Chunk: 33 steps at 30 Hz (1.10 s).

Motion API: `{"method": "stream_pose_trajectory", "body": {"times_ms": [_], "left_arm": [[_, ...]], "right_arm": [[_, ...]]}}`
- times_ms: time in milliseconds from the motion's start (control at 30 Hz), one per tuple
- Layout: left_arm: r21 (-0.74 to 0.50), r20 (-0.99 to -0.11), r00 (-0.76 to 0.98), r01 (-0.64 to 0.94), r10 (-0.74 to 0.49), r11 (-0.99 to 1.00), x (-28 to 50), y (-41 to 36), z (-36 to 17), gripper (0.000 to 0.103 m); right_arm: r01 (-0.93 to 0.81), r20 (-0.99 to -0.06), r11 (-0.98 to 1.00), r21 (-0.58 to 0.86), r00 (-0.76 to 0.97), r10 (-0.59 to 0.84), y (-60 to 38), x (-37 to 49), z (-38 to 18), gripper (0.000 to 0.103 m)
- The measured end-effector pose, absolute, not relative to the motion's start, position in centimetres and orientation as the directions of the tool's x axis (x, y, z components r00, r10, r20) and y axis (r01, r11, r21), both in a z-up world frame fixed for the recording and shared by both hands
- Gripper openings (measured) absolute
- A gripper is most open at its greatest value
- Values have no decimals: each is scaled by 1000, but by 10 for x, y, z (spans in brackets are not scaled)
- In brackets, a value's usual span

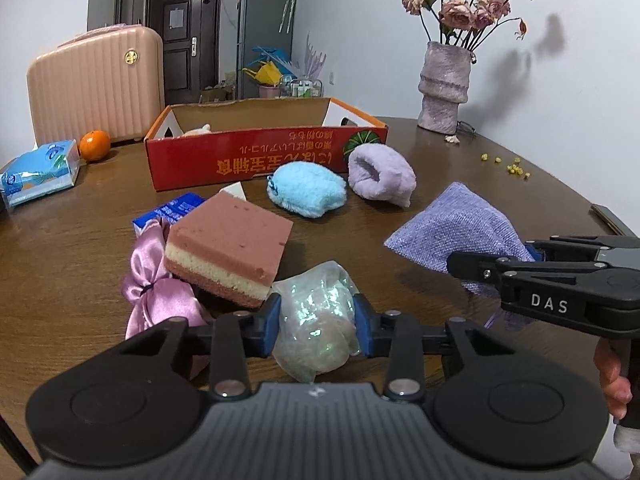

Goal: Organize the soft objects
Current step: 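Carry the clear bag with left and lavender pouch with right over the box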

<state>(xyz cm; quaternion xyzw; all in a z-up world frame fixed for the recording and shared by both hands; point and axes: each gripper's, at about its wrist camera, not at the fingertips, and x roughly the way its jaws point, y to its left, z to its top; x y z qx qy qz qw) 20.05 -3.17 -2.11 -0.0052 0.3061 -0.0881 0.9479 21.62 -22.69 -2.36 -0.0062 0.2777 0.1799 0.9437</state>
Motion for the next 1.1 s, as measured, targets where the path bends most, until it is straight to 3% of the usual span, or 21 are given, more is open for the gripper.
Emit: {"method": "stream_pose_trajectory", "body": {"times_ms": [1100], "left_arm": [[-37, -412, 892, 186, -185, 982, 201, -26, 39, 38]], "right_arm": [[-371, -436, 927, 47, 828, 353, -210, 227, 20, 28]]}}
